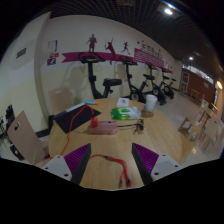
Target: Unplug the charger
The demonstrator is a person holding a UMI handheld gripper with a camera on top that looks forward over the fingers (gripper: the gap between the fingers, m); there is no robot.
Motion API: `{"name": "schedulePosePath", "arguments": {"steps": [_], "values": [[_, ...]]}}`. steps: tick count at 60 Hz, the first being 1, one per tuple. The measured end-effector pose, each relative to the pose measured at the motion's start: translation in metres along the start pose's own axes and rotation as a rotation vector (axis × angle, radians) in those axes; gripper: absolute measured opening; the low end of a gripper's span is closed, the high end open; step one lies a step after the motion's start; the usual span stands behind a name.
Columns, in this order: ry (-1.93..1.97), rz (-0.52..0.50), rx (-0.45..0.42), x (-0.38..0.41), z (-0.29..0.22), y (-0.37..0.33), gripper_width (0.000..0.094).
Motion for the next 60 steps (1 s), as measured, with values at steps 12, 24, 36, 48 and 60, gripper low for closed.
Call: {"name": "schedulePosePath", "arguments": {"steps": [12,24,36,48,60], "values": [[-0.006,-0.054,-0.036,0.043,-0.003,0.081,0.0853],[-0.016,-0.099,-0.065,0.066,-0.014,0.169,0.0854],[-0.006,-0.099,-0.091,0.070,-0.025,0.254,0.0854],[0.002,-0.128,-0.070,0.074,-0.027,0.319,0.0780],[-0.055,-0.119,-0.084,0.076,-0.028,0.334,0.0233]]}}
Point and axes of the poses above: the point between the fingertips, and its own axes, seen from behind it with the camera up: x to the left, z down, y forward, the way the camera looks, the point moved 4 cm from there along -y, backward, against the way the camera looks, and after that the axes turned 4 degrees about -z, right-handed, at the moved point
